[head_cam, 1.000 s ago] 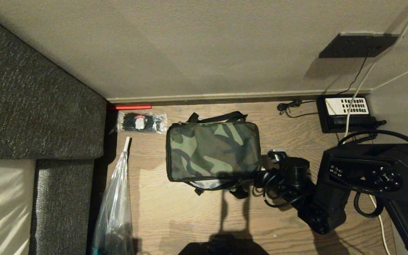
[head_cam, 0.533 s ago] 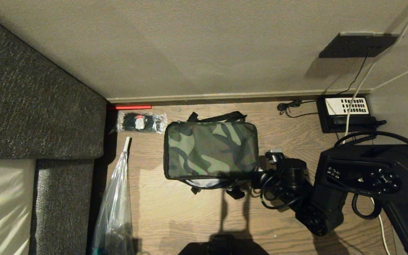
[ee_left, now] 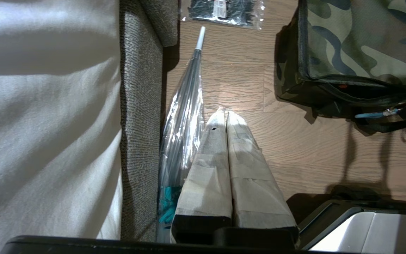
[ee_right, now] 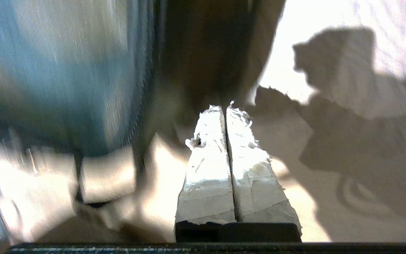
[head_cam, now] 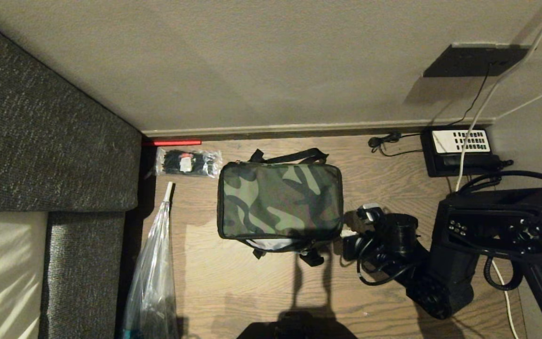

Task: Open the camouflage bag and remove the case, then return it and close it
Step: Open the top of the storage box

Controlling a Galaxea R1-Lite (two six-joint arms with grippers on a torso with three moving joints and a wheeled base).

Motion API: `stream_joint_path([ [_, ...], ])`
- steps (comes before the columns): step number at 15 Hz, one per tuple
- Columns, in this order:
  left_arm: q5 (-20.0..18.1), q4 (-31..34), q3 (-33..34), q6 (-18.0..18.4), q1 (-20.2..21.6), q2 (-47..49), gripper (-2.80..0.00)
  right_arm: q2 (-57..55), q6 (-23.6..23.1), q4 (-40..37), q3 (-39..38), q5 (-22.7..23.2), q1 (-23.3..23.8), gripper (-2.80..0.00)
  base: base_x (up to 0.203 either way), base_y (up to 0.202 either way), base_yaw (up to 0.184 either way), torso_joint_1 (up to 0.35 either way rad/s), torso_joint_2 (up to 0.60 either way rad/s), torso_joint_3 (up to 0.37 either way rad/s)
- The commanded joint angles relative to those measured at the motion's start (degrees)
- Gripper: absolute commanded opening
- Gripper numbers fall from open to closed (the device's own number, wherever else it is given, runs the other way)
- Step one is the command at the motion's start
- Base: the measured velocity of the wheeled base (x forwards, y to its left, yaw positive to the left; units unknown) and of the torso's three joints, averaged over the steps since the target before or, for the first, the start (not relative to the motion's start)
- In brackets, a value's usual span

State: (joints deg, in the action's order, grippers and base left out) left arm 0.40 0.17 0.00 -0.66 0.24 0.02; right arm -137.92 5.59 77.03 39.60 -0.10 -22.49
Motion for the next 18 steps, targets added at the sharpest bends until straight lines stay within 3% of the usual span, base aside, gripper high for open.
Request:
stream_joint_path([
  [1, 0.04, 0.00, 0.18, -0.04, 0.02, -0.02, -2.80, 3.94, -3.88, -2.52, -6.75, 1.47, 1.10, -2.80, 0.000, 0.000, 0.000, 0.000, 0.00, 0.000],
  [3, 0.04, 0.00, 0.18, -0.04, 0.02, -0.02, -2.80, 7.88, -3.59, -4.95, -9.16, 4.81, 0.87, -2.80, 0.000, 0.000, 0.000, 0.000, 0.00, 0.000],
  [8, 0.04, 0.00, 0.18, -0.04, 0.02, -0.02, -2.80, 8.57, 4.37, -5.04, -8.48, 5.55, -6.07, -2.80, 0.000, 0.000, 0.000, 0.000, 0.00, 0.000],
  [9, 0.04, 0.00, 0.18, -0.04, 0.02, -0.02, -2.80, 8.52, 7.22, -5.01, -7.74, 5.55, -8.29, 0.00, 0.000, 0.000, 0.000, 0.000, 0.00, 0.000],
  [12, 0.04, 0.00, 0.18, -0.04, 0.02, -0.09, -2.80, 7.27, 9.84, -4.87, -5.78, 5.55, -11.19, 0.00, 0.000, 0.000, 0.000, 0.000, 0.00, 0.000],
  [18, 0.04, 0.00, 0.18, -0.04, 0.02, -0.11, -2.80, 1.13, 10.56, 1.11, -2.77, 5.48, -11.44, 0.00, 0.000, 0.000, 0.000, 0.000, 0.00, 0.000],
])
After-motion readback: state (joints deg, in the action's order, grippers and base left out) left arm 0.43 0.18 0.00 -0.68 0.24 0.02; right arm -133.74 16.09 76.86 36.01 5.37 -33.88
